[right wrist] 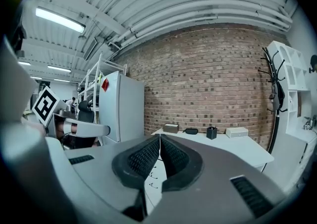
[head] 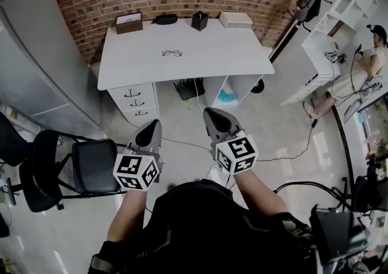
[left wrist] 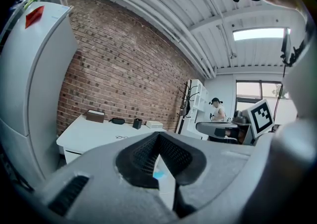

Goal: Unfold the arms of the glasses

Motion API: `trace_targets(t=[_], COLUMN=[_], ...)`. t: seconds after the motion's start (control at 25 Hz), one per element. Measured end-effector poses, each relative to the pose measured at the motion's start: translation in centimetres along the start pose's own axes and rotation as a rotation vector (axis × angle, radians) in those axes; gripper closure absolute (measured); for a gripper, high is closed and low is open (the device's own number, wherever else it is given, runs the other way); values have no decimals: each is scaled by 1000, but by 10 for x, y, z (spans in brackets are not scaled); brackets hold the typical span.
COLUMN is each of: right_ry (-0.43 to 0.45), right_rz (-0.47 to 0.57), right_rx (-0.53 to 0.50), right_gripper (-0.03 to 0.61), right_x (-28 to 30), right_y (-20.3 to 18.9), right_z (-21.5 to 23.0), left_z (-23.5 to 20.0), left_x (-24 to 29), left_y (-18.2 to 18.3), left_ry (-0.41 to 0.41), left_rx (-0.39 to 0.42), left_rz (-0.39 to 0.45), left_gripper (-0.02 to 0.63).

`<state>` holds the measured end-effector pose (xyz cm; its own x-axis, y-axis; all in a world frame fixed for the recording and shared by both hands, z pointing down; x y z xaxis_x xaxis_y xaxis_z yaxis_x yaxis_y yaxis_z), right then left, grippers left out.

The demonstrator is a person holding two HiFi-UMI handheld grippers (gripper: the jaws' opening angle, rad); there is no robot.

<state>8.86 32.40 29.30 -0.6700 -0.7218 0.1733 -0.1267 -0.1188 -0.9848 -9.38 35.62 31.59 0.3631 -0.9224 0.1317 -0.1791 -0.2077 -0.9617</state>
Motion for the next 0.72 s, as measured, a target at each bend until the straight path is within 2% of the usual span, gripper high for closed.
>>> trace_targets(t=[0.36, 0.72], right_ry=[13, 63], right_rz=[-21, -17], right_rx=[-3, 15], right_gripper=[569, 569], right_x=[27, 76], right_y=[-6, -1], right_z=[-4, 43], left_z=[-20, -37], left_x=[12, 72], left_y=[-6, 6], left_ry=[-19, 16], left_rx=[-18, -15], left_rz=[-12, -29], left_gripper=[604, 604])
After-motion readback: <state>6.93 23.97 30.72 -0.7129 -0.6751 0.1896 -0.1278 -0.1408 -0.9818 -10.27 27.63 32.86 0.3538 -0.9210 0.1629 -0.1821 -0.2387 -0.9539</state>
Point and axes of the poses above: the fingertips, and each gripper's own axes: x forward along the fingers, z to its right, y out of its top, the point moved 4 cm from there along -x, backward along the fingers, and after that the axes turned 7 degrees about y, right-handed, at the moved point
